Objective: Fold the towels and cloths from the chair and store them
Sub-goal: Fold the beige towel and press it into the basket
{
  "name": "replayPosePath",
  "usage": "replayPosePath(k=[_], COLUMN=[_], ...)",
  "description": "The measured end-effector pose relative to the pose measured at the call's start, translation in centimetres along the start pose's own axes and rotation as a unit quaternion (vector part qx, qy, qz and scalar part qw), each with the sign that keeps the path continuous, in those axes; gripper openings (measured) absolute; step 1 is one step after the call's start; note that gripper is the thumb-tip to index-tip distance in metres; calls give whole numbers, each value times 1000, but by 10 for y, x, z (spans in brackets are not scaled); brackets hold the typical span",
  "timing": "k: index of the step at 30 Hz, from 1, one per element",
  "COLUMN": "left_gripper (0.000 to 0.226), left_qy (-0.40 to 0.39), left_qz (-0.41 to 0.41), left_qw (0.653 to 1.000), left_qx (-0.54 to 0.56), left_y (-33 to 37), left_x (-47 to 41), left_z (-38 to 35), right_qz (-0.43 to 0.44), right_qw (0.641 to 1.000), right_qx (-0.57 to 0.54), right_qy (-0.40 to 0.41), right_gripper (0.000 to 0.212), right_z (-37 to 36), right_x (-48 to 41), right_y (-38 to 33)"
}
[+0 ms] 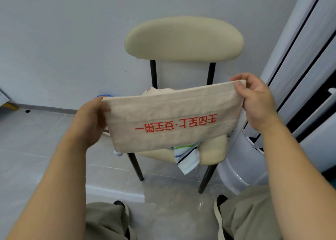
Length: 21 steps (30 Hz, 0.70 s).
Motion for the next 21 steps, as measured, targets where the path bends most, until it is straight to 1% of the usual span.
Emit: replayPosePath(k=[1, 2, 3, 5, 8, 10, 12, 14, 18, 21], left_gripper=[32, 31, 26, 10, 16, 15, 16, 18, 19, 30], left_qy=[14, 31, 54, 102, 141, 148, 148, 141, 143, 147], left_qz=[0, -7, -19, -47, -84, -92, -91, -76, -38, -27], left_qw=[1000, 999, 998, 993, 982, 972, 954, 944, 943, 935], left_qx=[18, 20, 7, -44, -90, -159, -243, -287, -298, -321], left_y=[-1, -4, -5, -10, -21, -35, -50, -65, -89, -102], left_x=[-1, -3, -4, -7, -12, -21, -32, -48, -82, -94], left_z=[-3, -4, -7, -12, -16, -18, -21, -26, -30, -33], right_qz=[17, 32, 45, 64, 48, 13, -29, -53, -99, -153], right_qw=[998, 991, 982, 968, 966, 966, 963, 958, 960, 954], right_qx=[56, 112, 161, 210, 228, 245, 265, 280, 259, 251], right_qy=[34, 66, 93, 119, 107, 79, 44, 20, 35, 61], right_gripper=[15, 13, 13, 16, 17, 16, 15, 15, 15, 25], right_z=[-2, -3, -5, -8, -11, -14, -20, -27, -35, -38], right_x=[0, 1, 2, 3, 0, -6, -15, -29, -50, -53], right_y=[0, 0, -1, 0, 12, 28, 45, 60, 87, 112])
Point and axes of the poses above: each hand's wrist, its own x-axis away from the middle knuckle, its own z-axis out of the back of the hand, y = z × x, the point moved 5 cm from there along -x, towards the middle knuckle, and after that the axes turned 9 degrees about x, right-handed, at the moved point
